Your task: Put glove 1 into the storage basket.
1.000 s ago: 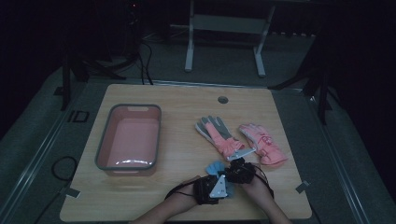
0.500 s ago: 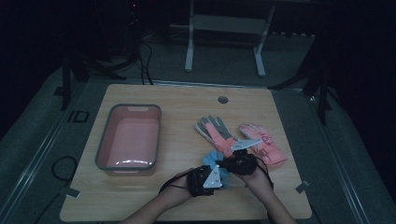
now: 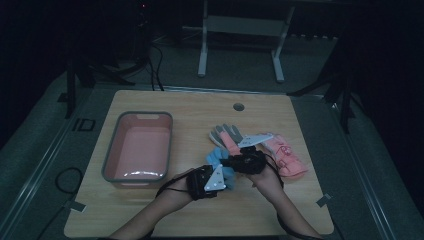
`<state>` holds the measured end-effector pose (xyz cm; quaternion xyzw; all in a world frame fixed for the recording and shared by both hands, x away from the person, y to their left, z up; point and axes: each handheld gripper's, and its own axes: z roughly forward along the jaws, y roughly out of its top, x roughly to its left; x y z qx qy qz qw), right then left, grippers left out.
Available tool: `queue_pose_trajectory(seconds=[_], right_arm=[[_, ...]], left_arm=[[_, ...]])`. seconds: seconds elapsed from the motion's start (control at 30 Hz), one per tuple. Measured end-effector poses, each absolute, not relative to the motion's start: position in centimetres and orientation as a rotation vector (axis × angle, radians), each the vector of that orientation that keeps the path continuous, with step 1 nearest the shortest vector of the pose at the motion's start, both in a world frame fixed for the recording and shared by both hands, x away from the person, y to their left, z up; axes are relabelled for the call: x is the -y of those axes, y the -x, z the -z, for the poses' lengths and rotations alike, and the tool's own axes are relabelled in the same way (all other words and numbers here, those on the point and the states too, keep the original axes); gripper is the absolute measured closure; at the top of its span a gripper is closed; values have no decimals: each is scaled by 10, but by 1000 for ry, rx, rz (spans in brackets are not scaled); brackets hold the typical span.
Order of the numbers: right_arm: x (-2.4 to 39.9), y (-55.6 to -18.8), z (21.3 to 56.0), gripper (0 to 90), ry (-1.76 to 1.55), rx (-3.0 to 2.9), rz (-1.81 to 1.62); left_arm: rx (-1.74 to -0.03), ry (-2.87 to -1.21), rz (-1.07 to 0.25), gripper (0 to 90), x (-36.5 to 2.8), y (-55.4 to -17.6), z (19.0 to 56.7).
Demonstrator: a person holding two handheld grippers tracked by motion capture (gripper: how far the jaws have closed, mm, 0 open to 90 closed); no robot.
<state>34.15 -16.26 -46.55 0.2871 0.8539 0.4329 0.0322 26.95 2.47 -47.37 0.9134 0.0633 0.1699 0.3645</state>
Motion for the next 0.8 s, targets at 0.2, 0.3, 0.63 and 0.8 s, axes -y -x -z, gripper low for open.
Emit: queue_pose_trajectory(seconds=[0.2,0.3,0.63,0.8], right_arm=[[139,-350,455,814,-837,-2638,-1350],[134,-352,452,814,-827,-2643,-1358],[96,-365,440,814,-787,-2671,-1372],[74,-372,433,814,-753,-2679,-1380]], left_arm=[[-186,-2370,-478,782,-42,-272,462],[-207,-2365,-488,781,-49,-273,459],[-301,-2353,-509,781,-83,-278,452],[-333,-2353,-535,781,-101,-279,446]])
